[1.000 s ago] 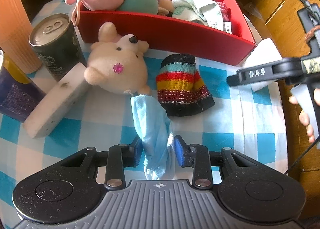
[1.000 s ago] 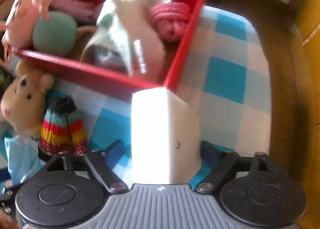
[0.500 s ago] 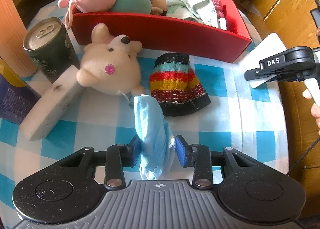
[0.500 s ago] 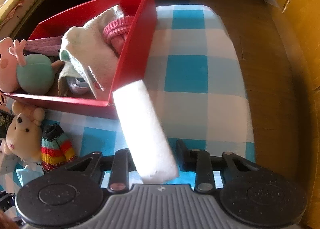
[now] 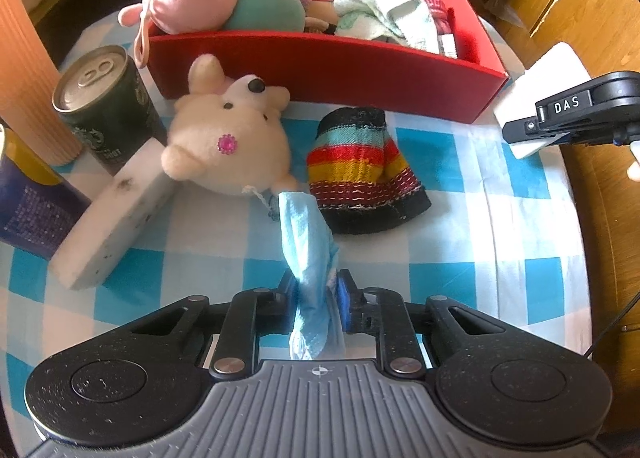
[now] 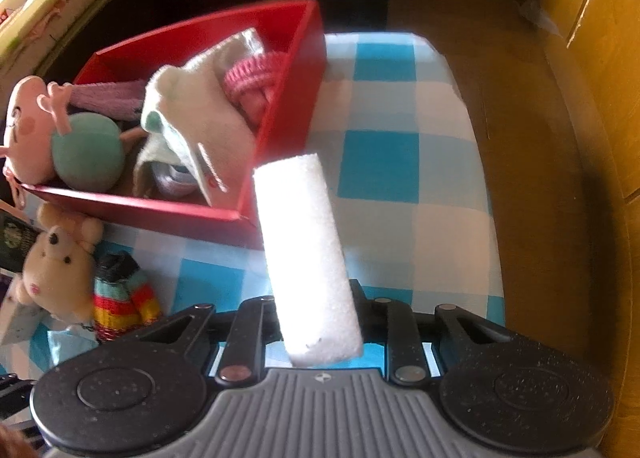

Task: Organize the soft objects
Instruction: 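Grasp the white sponge with the right tool while the left tool holds the mask, then carry the mask with the left tool while the right tool carries the sponge to the box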

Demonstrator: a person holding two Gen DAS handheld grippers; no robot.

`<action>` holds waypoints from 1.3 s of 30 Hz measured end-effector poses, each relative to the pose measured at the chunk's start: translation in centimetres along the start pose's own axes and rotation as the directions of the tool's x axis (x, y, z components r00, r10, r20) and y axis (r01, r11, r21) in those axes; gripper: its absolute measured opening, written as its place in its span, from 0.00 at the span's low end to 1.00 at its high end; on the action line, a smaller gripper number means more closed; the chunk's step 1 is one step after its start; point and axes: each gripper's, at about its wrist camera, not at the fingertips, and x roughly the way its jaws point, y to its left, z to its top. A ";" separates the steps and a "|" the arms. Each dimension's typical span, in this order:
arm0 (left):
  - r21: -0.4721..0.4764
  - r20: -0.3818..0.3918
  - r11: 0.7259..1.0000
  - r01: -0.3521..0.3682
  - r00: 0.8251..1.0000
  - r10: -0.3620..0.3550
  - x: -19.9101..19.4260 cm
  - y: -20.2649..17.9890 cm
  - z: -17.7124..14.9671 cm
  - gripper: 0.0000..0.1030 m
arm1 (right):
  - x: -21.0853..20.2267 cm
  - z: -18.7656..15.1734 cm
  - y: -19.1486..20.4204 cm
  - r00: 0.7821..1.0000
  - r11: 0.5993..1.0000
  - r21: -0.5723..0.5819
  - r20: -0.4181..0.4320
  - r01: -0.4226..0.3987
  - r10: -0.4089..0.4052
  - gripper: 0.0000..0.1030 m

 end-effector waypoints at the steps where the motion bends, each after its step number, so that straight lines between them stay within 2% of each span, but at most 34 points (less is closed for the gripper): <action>1: -0.001 0.003 1.000 0.005 1.000 -0.005 -0.1 0.0 0.0 0.18 | -0.2 0.0 0.1 1.000 1.000 -0.001 0.004 -0.007 0.007 0.01; 18: -0.010 0.102 0.998 0.060 0.993 -0.059 -3.7 -0.2 0.9 0.17 | -3.8 -0.4 2.7 0.994 0.997 -0.045 0.085 -0.067 0.070 0.00; 22: -0.018 0.122 0.997 0.075 0.990 -0.072 -4.4 -0.2 1.2 0.17 | -4.8 -0.6 3.2 0.988 0.992 -0.061 0.101 -0.110 0.115 0.00; 27: -0.029 0.158 0.995 0.098 0.983 -0.092 -5.5 0.0 1.6 0.17 | -6.1 -1.1 4.8 0.981 0.984 -0.105 0.116 -0.144 0.156 0.00; 39: -0.062 0.258 0.992 0.109 0.962 -0.089 -8.0 0.7 2.8 0.17 | -9.4 -3.1 9.1 0.963 0.949 -0.253 0.142 -0.189 0.230 0.00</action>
